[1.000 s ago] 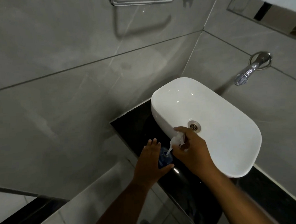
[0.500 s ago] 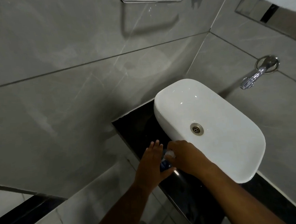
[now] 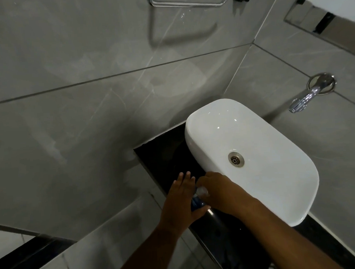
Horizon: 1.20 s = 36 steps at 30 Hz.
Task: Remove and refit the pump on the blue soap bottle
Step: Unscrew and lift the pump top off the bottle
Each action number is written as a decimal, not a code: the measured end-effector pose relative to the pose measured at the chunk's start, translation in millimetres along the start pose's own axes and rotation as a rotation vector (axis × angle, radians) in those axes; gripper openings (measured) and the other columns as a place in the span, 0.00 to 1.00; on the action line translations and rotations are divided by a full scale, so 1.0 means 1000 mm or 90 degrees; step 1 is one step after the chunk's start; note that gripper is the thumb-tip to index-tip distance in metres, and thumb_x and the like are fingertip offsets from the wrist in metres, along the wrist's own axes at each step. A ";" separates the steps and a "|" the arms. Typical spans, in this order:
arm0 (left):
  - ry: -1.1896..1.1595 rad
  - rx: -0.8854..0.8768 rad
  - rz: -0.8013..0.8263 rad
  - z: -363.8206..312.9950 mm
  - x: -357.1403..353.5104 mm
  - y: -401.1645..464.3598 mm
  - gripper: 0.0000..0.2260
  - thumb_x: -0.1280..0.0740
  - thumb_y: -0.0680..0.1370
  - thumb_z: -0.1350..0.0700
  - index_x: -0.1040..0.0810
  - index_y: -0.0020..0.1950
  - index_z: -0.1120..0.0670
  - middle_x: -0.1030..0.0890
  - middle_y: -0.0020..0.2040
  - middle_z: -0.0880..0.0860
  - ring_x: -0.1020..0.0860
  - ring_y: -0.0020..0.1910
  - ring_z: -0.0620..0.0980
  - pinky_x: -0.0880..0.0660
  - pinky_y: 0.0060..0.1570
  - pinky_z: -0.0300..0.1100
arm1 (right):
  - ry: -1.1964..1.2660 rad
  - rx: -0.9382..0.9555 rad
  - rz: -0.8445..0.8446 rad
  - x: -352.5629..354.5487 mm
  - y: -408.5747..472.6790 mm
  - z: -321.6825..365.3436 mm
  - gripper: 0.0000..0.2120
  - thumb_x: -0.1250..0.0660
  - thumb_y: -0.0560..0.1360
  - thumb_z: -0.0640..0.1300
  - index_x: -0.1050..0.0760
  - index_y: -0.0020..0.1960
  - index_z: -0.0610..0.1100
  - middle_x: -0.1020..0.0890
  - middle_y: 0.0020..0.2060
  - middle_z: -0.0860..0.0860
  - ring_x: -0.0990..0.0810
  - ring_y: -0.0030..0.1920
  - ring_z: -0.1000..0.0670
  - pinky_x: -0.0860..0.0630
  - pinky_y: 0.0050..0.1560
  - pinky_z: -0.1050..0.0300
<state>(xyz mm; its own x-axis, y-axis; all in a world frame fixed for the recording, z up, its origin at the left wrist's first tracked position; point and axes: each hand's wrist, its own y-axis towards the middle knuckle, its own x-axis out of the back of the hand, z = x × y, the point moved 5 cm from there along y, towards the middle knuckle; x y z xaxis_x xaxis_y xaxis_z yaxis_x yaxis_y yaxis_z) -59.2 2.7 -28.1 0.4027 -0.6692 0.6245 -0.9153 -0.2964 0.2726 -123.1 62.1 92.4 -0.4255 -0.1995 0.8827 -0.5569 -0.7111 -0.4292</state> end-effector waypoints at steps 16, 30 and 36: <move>-0.011 0.019 -0.008 0.005 -0.008 0.004 0.39 0.35 0.70 0.34 0.37 0.73 0.56 0.38 0.75 0.55 0.48 0.75 0.50 0.45 0.72 0.53 | -0.010 0.109 -0.053 -0.003 -0.006 -0.004 0.13 0.34 0.77 0.42 0.24 0.61 0.49 0.26 0.53 0.50 0.23 0.50 0.49 0.25 0.50 0.62; -0.002 0.009 -0.013 0.004 -0.008 0.004 0.39 0.35 0.70 0.33 0.37 0.73 0.56 0.38 0.75 0.56 0.48 0.75 0.52 0.47 0.70 0.51 | 0.079 -0.004 -0.082 0.002 0.000 -0.011 0.14 0.30 0.72 0.46 0.22 0.57 0.45 0.21 0.50 0.49 0.22 0.46 0.52 0.29 0.41 0.64; 0.024 0.016 0.000 0.005 -0.012 0.004 0.39 0.36 0.71 0.32 0.37 0.74 0.55 0.41 0.76 0.55 0.50 0.76 0.52 0.49 0.72 0.50 | 0.077 -0.065 -0.117 0.005 -0.002 -0.017 0.15 0.29 0.70 0.57 0.26 0.38 0.46 0.23 0.34 0.50 0.25 0.34 0.52 0.34 0.30 0.60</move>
<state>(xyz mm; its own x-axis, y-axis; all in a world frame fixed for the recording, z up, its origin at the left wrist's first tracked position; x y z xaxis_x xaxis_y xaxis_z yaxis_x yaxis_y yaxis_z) -67.1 5.7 -38.4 0.4015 -0.6436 0.6516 -0.9150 -0.3129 0.2547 -136.3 74.5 94.1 -0.3884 0.0135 0.9214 -0.7002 -0.6544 -0.2855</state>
